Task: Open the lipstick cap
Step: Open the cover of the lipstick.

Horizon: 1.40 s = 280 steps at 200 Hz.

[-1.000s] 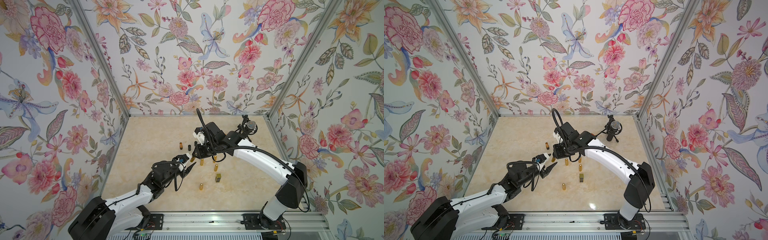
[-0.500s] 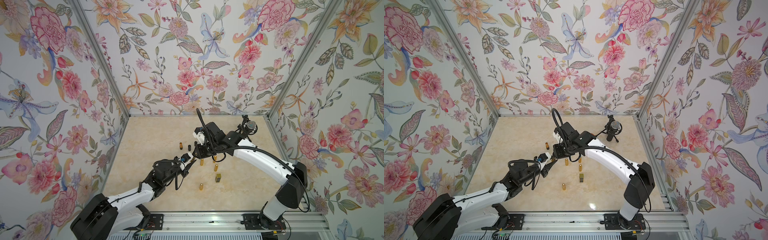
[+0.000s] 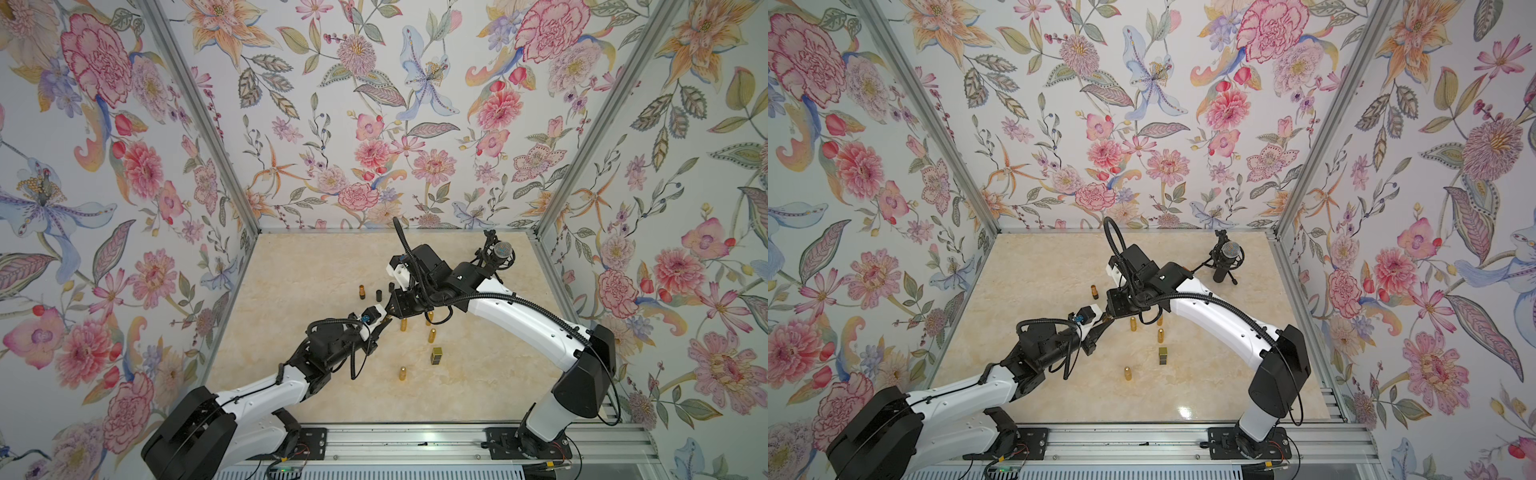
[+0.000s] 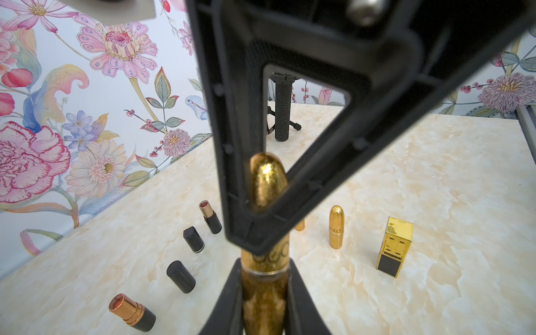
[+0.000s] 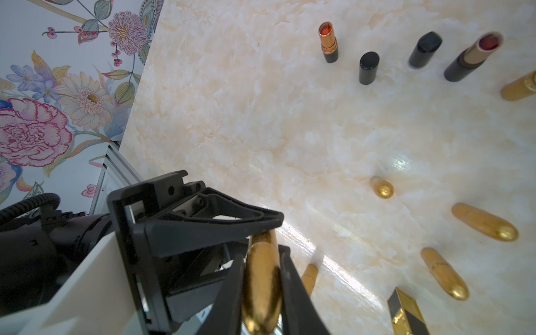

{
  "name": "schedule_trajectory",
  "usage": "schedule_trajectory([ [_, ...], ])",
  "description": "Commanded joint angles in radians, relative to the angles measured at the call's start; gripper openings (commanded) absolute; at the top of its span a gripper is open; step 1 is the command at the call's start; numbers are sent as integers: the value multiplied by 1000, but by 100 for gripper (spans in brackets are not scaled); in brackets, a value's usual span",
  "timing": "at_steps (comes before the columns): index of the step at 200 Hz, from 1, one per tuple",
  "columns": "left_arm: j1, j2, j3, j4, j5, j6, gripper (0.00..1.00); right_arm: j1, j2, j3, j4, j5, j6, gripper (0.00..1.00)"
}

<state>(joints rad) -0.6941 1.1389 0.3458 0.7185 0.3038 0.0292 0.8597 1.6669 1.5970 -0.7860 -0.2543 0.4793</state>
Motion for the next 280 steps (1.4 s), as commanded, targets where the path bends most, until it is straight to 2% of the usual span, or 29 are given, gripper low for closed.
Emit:
schedule_trajectory([
  [1, -3, -17, 24, -1, 25, -1, 14, -1, -38, 24, 2, 28, 0, 22],
  [89, -2, -39, -4, -48, -16, -42, 10, -2, -58, 55, 10, 48, 21, 22],
  [191, -3, -160, -59, -134, -44, -62, 10, -9, -90, 98, 11, 38, 44, 23],
  [237, -3, -272, -96, -177, -116, -146, 6, -33, -83, 67, 13, 106, 10, 24],
  [280, -2, -428, -142, -222, -198, -200, 8, -17, 33, 63, 17, 209, -49, 23],
])
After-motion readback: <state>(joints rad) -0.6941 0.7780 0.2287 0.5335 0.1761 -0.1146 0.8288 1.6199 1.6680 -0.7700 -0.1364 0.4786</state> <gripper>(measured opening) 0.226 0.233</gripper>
